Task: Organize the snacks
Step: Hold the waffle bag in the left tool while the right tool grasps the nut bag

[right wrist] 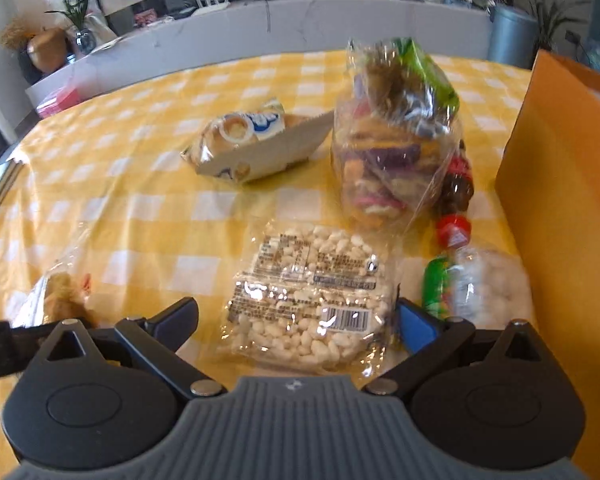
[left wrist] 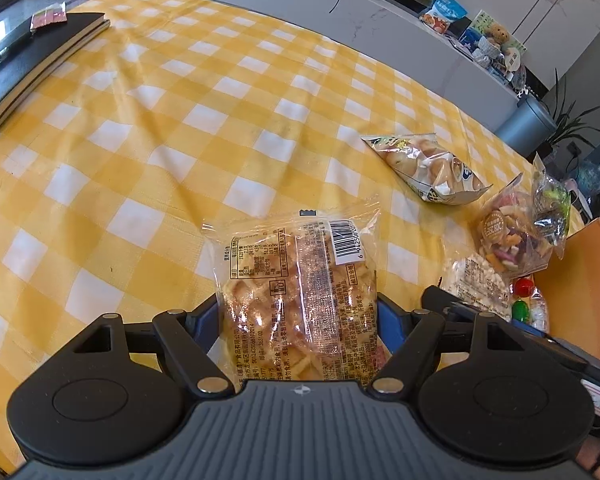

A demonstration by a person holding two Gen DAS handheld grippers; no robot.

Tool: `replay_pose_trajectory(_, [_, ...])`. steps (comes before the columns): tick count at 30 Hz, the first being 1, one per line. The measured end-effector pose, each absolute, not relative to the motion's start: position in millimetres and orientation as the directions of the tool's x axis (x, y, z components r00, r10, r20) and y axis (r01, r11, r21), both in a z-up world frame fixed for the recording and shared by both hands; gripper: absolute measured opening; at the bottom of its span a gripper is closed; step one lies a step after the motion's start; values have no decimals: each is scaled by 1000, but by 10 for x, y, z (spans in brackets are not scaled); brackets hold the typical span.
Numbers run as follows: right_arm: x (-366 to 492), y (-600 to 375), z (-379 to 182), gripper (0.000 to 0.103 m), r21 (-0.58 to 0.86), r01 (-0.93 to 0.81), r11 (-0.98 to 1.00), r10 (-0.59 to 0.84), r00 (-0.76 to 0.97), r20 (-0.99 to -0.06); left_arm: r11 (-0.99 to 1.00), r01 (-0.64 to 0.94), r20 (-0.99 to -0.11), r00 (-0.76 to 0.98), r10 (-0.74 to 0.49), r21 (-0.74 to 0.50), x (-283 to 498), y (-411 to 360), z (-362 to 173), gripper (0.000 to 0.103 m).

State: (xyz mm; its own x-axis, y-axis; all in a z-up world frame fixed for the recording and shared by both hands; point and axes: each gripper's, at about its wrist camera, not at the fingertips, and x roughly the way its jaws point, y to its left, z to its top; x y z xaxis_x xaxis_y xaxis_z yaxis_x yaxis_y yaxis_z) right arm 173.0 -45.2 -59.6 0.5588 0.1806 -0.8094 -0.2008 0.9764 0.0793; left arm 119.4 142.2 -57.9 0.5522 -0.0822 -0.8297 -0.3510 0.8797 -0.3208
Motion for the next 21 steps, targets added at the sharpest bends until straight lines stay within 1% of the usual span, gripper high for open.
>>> replay_pose_trajectory(2, [1724,-350,-634,100,13,-221,975,139,566,-813,877,-356,-830,551,-83,-323,1194,1426,-580,88])
replay_pose_trajectory(4, [1695,-342,-655,100,13,-230,973,149,586,-797,873,-359,-830,551,-88,-331,1194,1439,-582,88])
replay_pose_trajectory(7, [1652,-369,-654,93,16,-244,970,164,601,-782,867,-363,-829,552,-93,-340,1191,1459,-582,88])
replay_pose_trajectory(11, [1607,-420,-608,83,15,-269,963,178,593,-786,865,-369,-831,548,-92,-339,1199,1454,-576,88])
replay_pose_trajectory(13, [1585,-454,-569,82,22,-299,954,198,572,-796,862,-371,-832,546,-98,-345,1198,1467,-572,88])
replay_pose_trajectory(17, [1512,-549,-475,79,54,-299,953,223,567,-793,855,-374,-830,546,-111,-360,1193,1492,-564,88])
replay_pose_trajectory(21, [1345,-635,-359,79,71,-342,937,259,544,-798,844,-373,-823,553,-131,-385,1194,1514,-570,88])
